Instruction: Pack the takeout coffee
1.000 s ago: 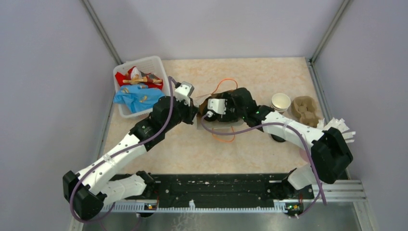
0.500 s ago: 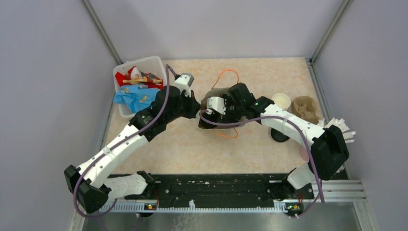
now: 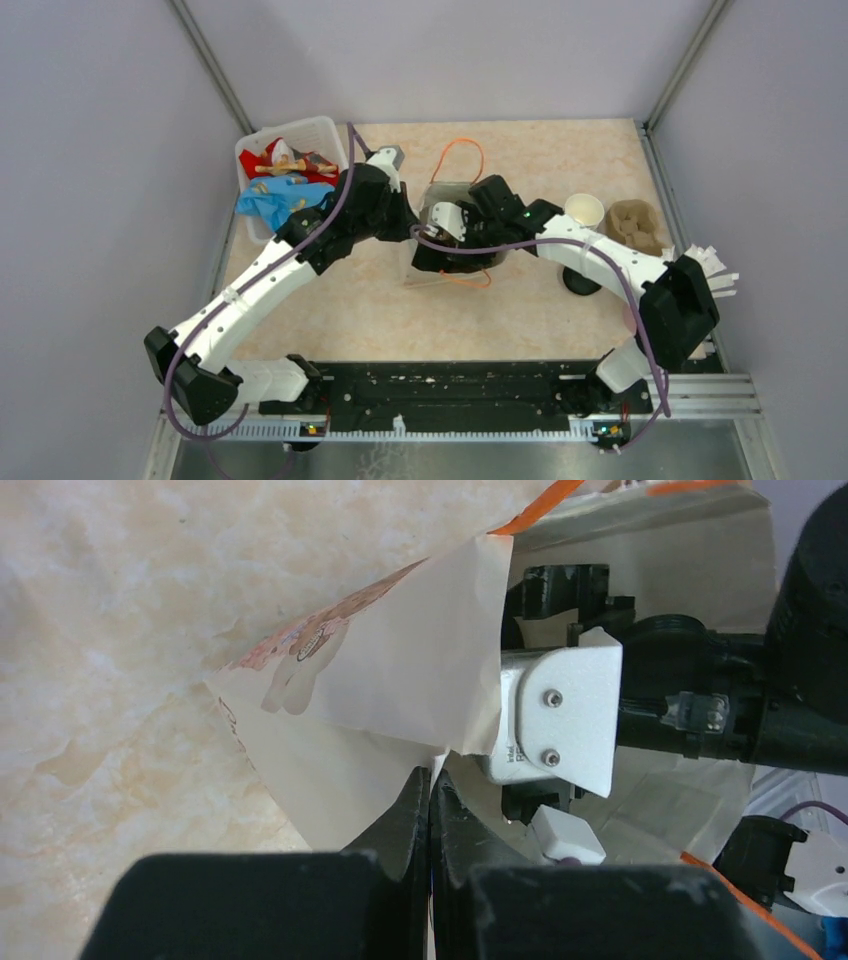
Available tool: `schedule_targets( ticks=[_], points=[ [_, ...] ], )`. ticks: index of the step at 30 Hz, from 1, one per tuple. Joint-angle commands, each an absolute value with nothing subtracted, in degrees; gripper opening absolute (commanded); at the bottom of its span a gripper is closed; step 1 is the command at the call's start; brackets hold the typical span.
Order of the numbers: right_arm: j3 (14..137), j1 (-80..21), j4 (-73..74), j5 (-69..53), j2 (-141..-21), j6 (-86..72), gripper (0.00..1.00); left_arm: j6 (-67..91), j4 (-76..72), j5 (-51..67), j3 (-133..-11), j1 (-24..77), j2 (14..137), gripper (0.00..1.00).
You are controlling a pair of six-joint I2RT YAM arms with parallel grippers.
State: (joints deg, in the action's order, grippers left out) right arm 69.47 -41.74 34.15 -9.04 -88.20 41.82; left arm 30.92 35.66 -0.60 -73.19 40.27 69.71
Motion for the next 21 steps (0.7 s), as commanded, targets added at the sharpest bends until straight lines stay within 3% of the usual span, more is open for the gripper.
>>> schedule_targets(
  ticks=[1, 21],
  points=[
    [67.65, -43.06, 40.24, -11.57, -91.92, 38.26, 0.51, 31.27, 40.57, -4.76, -78.01, 38.48, 72.86, 0.0],
    [68.29, -44.48, 39.59, -7.55, -100.21, 35.8, 0.52, 21.1, 36.67, -7.19, -77.42, 37.27, 73.2, 0.0]
  ],
)
